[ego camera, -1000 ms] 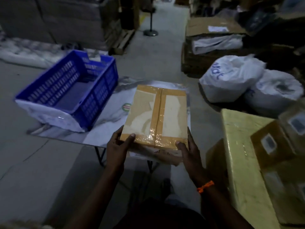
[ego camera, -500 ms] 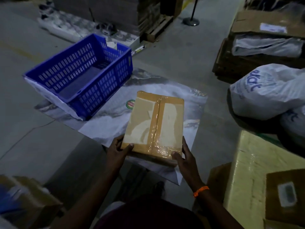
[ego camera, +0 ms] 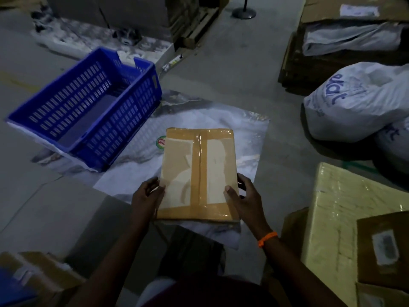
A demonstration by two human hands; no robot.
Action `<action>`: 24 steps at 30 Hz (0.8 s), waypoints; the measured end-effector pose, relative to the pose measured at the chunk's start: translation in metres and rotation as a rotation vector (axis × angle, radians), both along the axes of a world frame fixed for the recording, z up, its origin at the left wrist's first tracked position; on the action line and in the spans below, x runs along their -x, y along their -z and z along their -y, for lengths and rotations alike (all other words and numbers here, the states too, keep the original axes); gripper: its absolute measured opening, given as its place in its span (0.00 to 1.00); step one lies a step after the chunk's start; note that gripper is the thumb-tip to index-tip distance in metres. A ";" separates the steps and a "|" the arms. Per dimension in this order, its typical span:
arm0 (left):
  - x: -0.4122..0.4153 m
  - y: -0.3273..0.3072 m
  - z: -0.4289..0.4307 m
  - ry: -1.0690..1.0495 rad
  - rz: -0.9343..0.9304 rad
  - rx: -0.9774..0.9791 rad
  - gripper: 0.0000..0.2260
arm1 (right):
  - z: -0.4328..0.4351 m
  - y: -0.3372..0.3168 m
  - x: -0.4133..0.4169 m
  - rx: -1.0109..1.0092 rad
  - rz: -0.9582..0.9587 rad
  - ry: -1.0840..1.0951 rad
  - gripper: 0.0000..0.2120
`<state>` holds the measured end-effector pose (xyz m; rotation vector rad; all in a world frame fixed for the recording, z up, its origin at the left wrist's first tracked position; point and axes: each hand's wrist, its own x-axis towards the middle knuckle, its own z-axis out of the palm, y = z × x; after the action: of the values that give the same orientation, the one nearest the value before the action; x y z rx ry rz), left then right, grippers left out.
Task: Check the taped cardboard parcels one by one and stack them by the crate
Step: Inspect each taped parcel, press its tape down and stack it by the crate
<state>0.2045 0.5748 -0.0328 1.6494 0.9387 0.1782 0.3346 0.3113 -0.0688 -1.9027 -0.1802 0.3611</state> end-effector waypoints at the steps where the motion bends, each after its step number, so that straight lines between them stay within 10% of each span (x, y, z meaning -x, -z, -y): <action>1: -0.014 -0.003 -0.008 0.036 0.005 -0.031 0.20 | -0.005 -0.002 -0.012 0.021 -0.001 0.008 0.24; 9: -0.086 -0.010 -0.038 0.279 -0.016 0.056 0.16 | -0.045 -0.007 -0.082 -0.009 -0.225 0.036 0.26; 24: -0.068 -0.062 -0.066 0.099 0.377 0.279 0.15 | -0.082 -0.088 -0.063 -0.382 -0.049 0.203 0.14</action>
<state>0.2729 0.6406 0.0295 1.3398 0.5655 0.2677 0.3980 0.3933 0.0188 -1.5173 -0.0191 0.2175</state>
